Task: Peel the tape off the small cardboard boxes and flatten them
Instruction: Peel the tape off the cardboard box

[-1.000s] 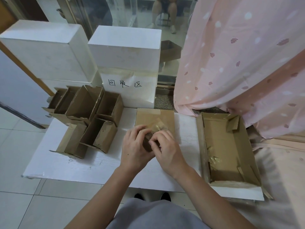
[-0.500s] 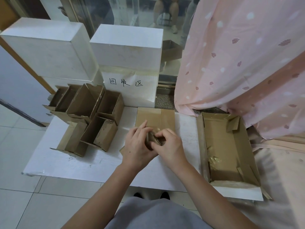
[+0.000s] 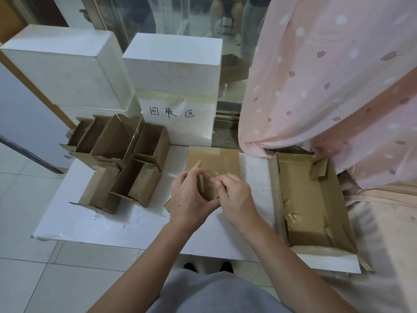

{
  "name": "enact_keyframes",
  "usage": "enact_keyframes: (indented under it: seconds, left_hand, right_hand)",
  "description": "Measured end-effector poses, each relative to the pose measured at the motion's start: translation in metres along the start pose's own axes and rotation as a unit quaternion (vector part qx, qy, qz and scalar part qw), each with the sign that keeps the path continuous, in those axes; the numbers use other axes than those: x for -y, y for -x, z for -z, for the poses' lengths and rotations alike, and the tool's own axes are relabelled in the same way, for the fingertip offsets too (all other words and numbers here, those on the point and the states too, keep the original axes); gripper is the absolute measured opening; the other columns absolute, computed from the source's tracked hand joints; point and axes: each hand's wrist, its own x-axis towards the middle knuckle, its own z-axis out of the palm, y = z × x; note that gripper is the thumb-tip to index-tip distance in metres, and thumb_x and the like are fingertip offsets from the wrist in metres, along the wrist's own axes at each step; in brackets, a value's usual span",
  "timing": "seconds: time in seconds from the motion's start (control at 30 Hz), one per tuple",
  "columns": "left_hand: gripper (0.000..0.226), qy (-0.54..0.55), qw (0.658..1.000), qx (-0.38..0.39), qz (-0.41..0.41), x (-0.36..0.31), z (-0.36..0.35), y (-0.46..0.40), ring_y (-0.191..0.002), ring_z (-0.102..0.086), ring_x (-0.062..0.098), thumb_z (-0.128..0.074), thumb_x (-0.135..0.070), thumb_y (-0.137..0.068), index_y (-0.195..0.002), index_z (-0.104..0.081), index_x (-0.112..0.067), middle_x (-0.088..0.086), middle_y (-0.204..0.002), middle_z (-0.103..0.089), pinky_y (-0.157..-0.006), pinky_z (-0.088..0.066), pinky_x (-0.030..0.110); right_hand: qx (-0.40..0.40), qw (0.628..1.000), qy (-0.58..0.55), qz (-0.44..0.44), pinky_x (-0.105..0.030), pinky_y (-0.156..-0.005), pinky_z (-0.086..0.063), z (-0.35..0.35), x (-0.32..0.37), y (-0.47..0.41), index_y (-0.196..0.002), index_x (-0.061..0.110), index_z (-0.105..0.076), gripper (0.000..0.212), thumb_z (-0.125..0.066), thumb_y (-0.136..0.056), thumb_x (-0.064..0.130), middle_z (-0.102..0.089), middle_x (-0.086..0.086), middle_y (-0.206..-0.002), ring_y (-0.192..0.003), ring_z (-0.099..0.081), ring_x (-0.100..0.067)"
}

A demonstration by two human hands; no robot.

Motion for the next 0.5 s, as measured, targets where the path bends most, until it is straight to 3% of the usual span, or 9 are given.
enact_keyframes:
  seconds: [0.13, 0.27, 0.5]
  left_hand:
    - [0.084, -0.008, 1.000, -0.004, -0.027, 0.003, -0.002, 0.002, -0.122, -0.041, 0.011, -0.096, -0.033, -0.062, -0.130, -0.046, -0.032, -0.002, -0.143, -0.060, -0.105, -0.040, 0.043]
    - [0.081, -0.010, 1.000, -0.011, -0.026, 0.005, -0.004, 0.005, -0.123, -0.040, 0.008, -0.096, -0.038, -0.062, -0.131, -0.057, -0.018, -0.007, -0.147, -0.056, -0.104, -0.041, 0.043]
    - [0.064, -0.018, 0.998, -0.028, -0.062, 0.017, -0.007, 0.004, -0.127, -0.046, 0.016, -0.094, -0.039, -0.066, -0.118, -0.063, -0.020, -0.006, -0.144, -0.059, -0.100, -0.035, 0.038]
  right_hand:
    - [0.031, 0.998, 0.006, -0.052, -0.019, -0.067, -0.043, -0.001, 0.003, 0.001, -0.085, 0.013, -0.066, 0.021, -0.084, -0.078, 0.022, -0.057, 0.011, -0.083, -0.078, -0.055, -0.008]
    - [0.011, 0.999, 0.042, 0.002, -0.024, -0.060, -0.039, -0.003, -0.001, 0.002, -0.076, 0.012, -0.063, 0.019, -0.077, -0.087, 0.018, -0.056, 0.006, -0.077, -0.070, -0.051, -0.010]
    - [-0.037, 0.992, 0.105, 0.051, -0.027, -0.058, -0.036, -0.008, 0.006, 0.004, -0.078, 0.013, -0.059, 0.021, -0.069, -0.094, 0.021, -0.059, 0.004, -0.070, -0.065, -0.052, -0.017]
